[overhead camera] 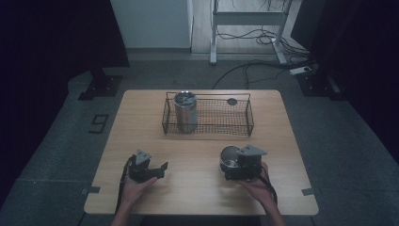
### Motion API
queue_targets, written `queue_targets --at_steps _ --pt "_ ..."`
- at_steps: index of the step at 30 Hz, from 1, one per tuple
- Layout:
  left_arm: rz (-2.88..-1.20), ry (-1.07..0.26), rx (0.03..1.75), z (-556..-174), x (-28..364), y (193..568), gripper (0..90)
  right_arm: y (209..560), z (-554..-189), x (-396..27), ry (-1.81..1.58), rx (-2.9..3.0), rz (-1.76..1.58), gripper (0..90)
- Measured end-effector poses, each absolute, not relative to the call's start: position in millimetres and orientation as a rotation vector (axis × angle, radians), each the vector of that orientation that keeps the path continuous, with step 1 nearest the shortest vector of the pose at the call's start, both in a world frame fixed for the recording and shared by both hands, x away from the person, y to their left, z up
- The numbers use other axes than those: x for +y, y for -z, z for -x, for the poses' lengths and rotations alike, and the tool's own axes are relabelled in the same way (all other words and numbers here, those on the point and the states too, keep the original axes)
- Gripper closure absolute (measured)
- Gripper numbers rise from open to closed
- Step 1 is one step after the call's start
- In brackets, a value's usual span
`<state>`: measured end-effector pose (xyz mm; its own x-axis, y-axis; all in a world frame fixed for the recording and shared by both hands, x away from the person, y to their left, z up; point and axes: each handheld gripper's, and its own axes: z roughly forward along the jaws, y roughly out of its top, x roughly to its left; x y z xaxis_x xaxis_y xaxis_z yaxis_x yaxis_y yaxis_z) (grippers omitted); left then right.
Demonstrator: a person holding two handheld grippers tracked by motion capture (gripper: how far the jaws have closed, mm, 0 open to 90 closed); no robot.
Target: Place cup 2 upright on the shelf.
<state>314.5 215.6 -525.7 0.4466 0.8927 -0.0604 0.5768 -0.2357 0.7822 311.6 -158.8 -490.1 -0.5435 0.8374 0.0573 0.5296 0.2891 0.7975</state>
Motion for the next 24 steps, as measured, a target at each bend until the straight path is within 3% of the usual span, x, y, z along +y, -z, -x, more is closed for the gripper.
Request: queue_targets --at_steps 3,6,24 --pt "-1.938 -0.522 1.232 -314.6 215.4 526.0 14.1 494.9 -314.4 -157.9 -1.117 2.211 -1.241 0.5" --pt "-1.927 -0.542 1.228 -313.4 215.0 525.5 14.6 499.8 -315.5 -157.6 -1.088 2.212 -1.238 6.6" --pt "-1.946 -0.549 1.219 -312.8 212.1 526.6 14.7 500.2 -315.1 -159.3 -1.114 2.196 -1.225 7.4"
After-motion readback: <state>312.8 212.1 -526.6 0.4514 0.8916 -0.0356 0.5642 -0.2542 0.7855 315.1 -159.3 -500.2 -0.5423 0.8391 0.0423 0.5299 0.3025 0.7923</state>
